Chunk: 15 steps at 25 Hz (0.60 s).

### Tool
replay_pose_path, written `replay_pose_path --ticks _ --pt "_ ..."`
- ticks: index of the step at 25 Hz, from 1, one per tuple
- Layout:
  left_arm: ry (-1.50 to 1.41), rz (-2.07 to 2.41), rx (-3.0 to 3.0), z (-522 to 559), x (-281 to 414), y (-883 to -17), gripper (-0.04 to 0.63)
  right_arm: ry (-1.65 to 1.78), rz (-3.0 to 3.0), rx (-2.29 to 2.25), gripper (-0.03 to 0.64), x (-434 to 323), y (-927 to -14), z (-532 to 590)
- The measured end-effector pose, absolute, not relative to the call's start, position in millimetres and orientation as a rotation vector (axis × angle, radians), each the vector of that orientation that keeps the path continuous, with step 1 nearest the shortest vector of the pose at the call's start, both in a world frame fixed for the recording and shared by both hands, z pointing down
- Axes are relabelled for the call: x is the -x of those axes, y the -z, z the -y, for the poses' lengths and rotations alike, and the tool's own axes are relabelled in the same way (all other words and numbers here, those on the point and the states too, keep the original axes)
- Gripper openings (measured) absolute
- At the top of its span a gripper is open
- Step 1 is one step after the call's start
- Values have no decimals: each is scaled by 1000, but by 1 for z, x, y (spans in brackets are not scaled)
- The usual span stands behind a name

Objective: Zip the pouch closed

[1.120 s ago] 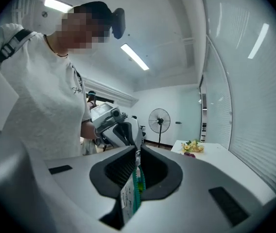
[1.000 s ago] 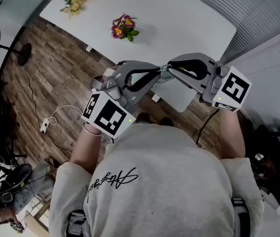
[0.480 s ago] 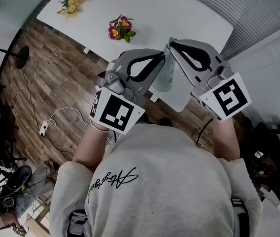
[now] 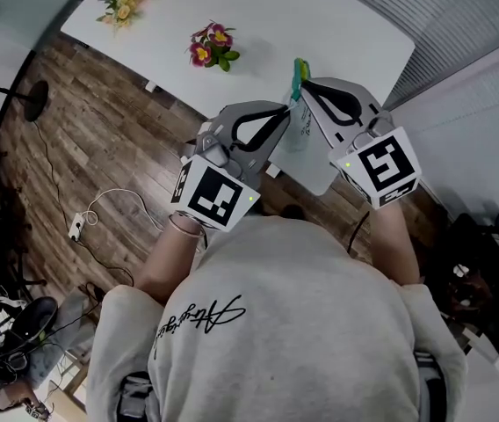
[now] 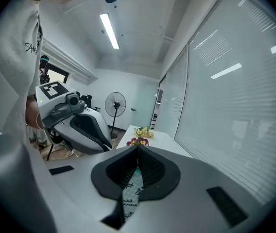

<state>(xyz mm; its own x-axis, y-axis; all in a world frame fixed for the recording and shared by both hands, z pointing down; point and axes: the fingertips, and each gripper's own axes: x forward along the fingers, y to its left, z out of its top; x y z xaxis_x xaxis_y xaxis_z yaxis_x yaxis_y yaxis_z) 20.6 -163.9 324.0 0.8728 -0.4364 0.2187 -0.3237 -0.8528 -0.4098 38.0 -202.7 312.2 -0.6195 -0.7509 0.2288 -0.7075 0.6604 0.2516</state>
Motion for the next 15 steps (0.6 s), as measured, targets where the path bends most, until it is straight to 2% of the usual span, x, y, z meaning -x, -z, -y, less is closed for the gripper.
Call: replay_pose_path --ticks 15 --pt "423 -555 2689 168 -17 -316 8 218 2506 -1247 5 -44 -314 224"
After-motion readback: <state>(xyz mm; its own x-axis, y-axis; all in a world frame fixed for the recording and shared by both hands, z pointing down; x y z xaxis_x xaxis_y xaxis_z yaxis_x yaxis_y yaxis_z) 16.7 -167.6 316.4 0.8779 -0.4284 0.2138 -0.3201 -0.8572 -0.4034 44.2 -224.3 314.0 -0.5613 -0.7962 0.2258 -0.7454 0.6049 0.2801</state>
